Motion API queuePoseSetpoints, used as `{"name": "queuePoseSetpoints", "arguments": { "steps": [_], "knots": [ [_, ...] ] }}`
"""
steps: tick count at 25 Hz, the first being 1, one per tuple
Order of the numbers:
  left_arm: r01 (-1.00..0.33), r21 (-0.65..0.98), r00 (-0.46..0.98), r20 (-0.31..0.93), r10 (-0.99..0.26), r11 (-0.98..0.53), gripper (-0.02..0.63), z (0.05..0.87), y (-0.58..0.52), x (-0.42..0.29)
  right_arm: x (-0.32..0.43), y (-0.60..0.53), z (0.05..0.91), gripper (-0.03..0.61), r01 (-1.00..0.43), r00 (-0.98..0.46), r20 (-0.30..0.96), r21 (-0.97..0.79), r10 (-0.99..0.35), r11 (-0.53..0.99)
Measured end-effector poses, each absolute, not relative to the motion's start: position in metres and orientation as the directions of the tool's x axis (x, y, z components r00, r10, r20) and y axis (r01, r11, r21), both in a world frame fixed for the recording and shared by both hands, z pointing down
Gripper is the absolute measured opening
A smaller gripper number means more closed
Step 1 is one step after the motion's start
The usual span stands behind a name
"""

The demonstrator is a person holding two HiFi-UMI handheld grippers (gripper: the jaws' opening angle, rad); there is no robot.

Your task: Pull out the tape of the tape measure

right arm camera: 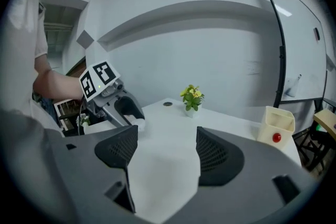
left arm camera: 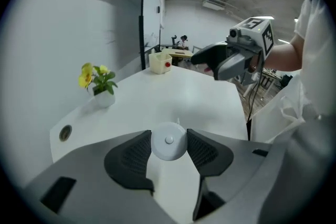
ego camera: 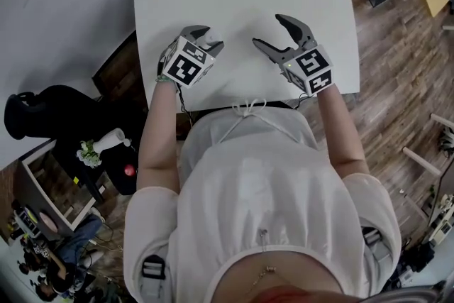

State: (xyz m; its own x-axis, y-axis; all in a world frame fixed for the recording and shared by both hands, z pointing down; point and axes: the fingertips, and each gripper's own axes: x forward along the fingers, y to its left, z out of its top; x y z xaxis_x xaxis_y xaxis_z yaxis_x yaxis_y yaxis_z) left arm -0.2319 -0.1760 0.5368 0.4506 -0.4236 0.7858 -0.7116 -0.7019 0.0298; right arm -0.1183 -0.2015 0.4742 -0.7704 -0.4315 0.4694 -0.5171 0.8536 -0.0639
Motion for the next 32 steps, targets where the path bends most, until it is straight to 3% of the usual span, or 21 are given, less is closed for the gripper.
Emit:
{"name": "queuePoseSetpoints", "arguments": {
  "steps": [6,15,25,32],
  "knots": [
    [-0.571,-0.017,0.502,0.784,-0.366,-0.82,0.229,0.501,-0.18,-0.185,-0.128,-0.182,0.486,0.324,-0.384,-0.794,0.532,-0.064,-0.294,0.921],
    [-0.413,-0.042,0.517,0.812,-0.272,-0.91,0.229,0.498,-0.18,-0.127,-0.113,-0.174,0.501,0.207,-0.24,-0.783,0.597,-0.034,-0.172,0.97],
    [-0.354,-0.041,0.517,0.824,-0.232,-0.934,0.229,0.505,-0.174,-0.098,-0.096,-0.161,0.509,0.041,-0.133,-0.776,0.623,-0.006,-0.1,0.991],
    [-0.391,-0.031,0.521,0.816,-0.25,-0.92,0.229,0.509,-0.174,-0.093,-0.088,-0.162,0.514,0.015,-0.123,-0.754,0.647,0.03,-0.113,0.992]
  ]
}}
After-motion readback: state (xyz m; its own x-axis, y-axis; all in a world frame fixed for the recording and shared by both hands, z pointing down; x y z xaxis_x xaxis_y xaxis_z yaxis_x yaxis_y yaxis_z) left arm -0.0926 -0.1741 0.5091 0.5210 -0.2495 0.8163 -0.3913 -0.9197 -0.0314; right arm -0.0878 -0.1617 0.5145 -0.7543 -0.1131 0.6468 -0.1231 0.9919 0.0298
